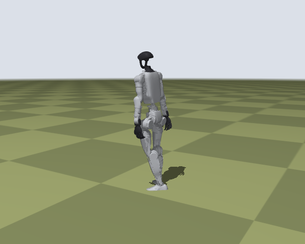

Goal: Walk run

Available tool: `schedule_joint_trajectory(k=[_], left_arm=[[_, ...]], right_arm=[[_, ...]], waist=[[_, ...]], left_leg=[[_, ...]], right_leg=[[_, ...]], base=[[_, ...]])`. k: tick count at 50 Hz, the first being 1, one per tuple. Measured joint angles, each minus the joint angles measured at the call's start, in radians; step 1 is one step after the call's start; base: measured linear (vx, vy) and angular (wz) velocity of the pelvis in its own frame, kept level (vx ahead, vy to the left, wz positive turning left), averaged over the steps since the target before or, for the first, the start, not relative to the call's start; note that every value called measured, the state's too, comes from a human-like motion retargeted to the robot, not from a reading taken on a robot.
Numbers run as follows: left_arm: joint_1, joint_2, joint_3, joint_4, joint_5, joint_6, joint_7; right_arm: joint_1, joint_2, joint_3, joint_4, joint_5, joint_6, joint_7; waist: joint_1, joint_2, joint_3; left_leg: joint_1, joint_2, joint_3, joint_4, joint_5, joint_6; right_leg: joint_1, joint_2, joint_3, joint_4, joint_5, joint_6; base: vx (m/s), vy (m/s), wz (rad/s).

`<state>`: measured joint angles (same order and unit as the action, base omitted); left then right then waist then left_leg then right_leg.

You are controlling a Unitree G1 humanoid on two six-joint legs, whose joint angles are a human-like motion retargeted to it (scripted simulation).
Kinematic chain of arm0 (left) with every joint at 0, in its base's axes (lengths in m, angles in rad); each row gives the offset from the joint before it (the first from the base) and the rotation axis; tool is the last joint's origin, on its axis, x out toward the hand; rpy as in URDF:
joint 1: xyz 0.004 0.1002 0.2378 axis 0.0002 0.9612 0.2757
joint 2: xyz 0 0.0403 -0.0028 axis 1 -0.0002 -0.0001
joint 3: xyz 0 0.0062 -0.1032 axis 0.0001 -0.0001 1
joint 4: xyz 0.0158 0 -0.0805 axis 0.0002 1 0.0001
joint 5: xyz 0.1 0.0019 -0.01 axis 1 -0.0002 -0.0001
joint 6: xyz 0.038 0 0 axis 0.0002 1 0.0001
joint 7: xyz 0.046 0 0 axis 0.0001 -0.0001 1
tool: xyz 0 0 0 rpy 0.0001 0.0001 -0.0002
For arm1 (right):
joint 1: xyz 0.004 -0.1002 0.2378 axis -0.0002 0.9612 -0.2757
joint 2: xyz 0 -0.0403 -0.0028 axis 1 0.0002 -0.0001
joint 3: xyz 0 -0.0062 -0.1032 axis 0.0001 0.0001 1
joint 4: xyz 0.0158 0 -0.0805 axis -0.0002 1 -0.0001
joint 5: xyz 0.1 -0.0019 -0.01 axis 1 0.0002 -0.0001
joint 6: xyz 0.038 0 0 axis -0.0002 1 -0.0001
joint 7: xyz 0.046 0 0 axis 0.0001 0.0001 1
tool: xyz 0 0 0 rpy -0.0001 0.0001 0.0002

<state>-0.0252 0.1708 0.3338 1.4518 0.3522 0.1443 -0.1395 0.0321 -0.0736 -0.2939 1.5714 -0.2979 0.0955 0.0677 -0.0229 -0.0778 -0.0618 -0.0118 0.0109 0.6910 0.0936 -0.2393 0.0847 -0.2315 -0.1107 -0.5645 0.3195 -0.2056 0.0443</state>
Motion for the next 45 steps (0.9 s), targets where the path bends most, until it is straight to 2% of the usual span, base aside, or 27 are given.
schedule_joint_trajectory(k=[2, 5, 7, 11, 14, 18, 22, 25, 28, 30, 32, 35, 39, 45], left_arm=[[0.005, -0.001, -0.007, 0.011, 0.016, 0.006, -0.003], [0.013, -0.006, -0.023, 0.034, 0.047, 0.017, 0.001], [0.019, -0.016, -0.025, 0.039, 0.061, 0.016, 0.014], [0.037, -0.055, -0.035, 0.027, 0.056, -0.013, 0.047], [0.055, -0.062, -0.037, 0.023, 0.057, -0.027, 0.044], [0.065, -0.048, -0.050, 0.034, 0.095, 0.005, 0.019], [0.069, -0.041, -0.056, 0.043, 0.093, 0.021, 0.030], [0.073, -0.051, -0.032, 0.032, 0.094, 0.022, 0.118], [0.079, -0.059, -0.007, 0.038, 0.087, 0.003, 0.243], [0.087, -0.061, 0.004, 0.050, 0.074, -0.008, 0.271], [0.091, -0.064, 0.015, 0.064, 0.065, -0.005, 0.242], [0.105, -0.067, 0.036, 0.091, 0.039, 0.027, 0.148], [0.112, -0.063, 0.080, 0.133, 0.017, 0.071, 0.048], [0.101, -0.060, 0.036, 0.105, 0.044, 0.058, 0.064]], right_arm=[[0.014, 0.003, -0.014, 0.007, 0.011, -0.005, 0.004], [0.052, 0.010, -0.031, 0.033, 0.054, -0.011, 0.021], [0.068, 0.011, -0.040, 0.057, 0.076, -0.009, 0.028], [0.072, 0.012, -0.058, 0.095, 0.085, 0.001, 0.022], [0.068, 0.009, -0.039, 0.097, 0.072, -0.006, 0.006], [0.056, 0.016, -0.027, 0.077, 0.062, -0.030, 0.001], [0.042, 0.007, -0.002, 0.057, 0.035, -0.018, 0.035], [0.030, -0.008, 0.003, 0.047, 0.000, -0.006, 0.011], [0.028, -0.014, 0.000, 0.038, -0.003, -0.013, -0.018], [0.031, -0.014, -0.005, 0.032, 0.008, -0.025, -0.012], [0.033, -0.013, -0.014, 0.026, 0.023, -0.026, 0.005], [0.037, -0.016, -0.027, 0.019, 0.039, -0.015, 0.038], [0.033, -0.001, -0.026, 0.027, 0.052, -0.002, 0.026], [0.050, 0.015, -0.017, 0.028, 0.064, -0.025, 0.055]], waist=[[-0.017, 0.002, -0.004], [-0.023, 0.000, -0.015], [0.001, -0.001, -0.014], [0.028, 0.018, 0.003], [0.015, 0.037, 0.005], [-0.003, 0.037, 0.010], [-0.003, 0.021, 0.012], [-0.003, 0.011, 0.014], [0.017, 0.015, 0.016], [0.047, 0.016, 0.015], [0.070, 0.024, 0.018], [0.083, 0.036, 0.016], [0.053, 0.055, 0.004], [0.073, 0.040, 0.000]], left_leg=[[0.007, 0.003, 0.011, 0.001, 0.001, -0.008], [0.022, -0.001, 0.017, 0.004, 0.002, -0.020], [0.038, -0.005, 0.033, 0.001, 0.007, -0.028], [0.060, -0.005, 0.037, -0.013, 0.029, -0.045], [0.061, 0.006, 0.026, -0.011, 0.037, -0.054], [0.032, 0.014, -0.022, 0.040, 0.043, -0.072], [-0.024, 0.023, -0.063, 0.138, 0.074, -0.090], [-0.077, 0.005, -0.162, 0.211, 0.065, -0.086], [-0.107, -0.027, -0.294, 0.238, 0.015, -0.132], [-0.109, -0.060, -0.370, 0.217, -0.007, -0.160], [-0.093, -0.073, -0.390, 0.170, 0.007, -0.143], [-0.043, -0.094, -0.394, 0.086, 0.058, -0.022], [-0.016, -0.074, -0.389, 0.029, 0.114, -0.027], [0.022, -0.082, -0.385, -0.029, 0.130, -0.028]], right_leg=[[0.030, 0.028, 0.055, -0.028, 0.028, -0.005], [0.100, 0.088, 0.106, -0.138, 0.035, -0.091], [0.126, 0.098, 0.115, -0.195, 0.075, -0.109], [0.151, 0.101, 0.118, -0.226, 0.107, -0.089], [0.165, 0.114, 0.103, -0.238, 0.097, -0.108], [0.175, 0.094, 0.063, -0.237, 0.070, -0.118], [0.172, 0.062, 0.043, -0.230, 0.049, -0.123], [0.183, 0.046, 0.013, -0.246, 0.049, -0.121], [0.199, 0.056, 0.003, -0.270, 0.057, -0.121], [0.206, 0.067, 0.014, -0.280, 0.062, -0.123], [0.219, 0.086, 0.023, -0.289, 0.063, -0.124], [0.254, 0.111, 0.020, -0.307, 0.063, -0.119], [0.274, 0.141, 0.030, -0.315, 0.077, -0.113], [0.285, 0.138, 0.019, -0.317, 0.071, -0.109]], base=[[-0.02, -0.12, -0.02], [0.03, -0.13, -0.04], [0.05, -0.09, -0.27], [0.00, 0.00, 0.00], [0.00, -0.17, 0.20], [-0.05, -0.12, 0.64], [-0.06, -0.09, 0.60], [-0.03, -0.06, 0.63], [0.00, 0.00, 0.13], [0.07, -0.02, -0.22], [0.09, 0.00, -0.30], [0.16, 0.01, -0.13], [0.10, -0.01, -0.08], [0.06, -0.02, 0.08]])
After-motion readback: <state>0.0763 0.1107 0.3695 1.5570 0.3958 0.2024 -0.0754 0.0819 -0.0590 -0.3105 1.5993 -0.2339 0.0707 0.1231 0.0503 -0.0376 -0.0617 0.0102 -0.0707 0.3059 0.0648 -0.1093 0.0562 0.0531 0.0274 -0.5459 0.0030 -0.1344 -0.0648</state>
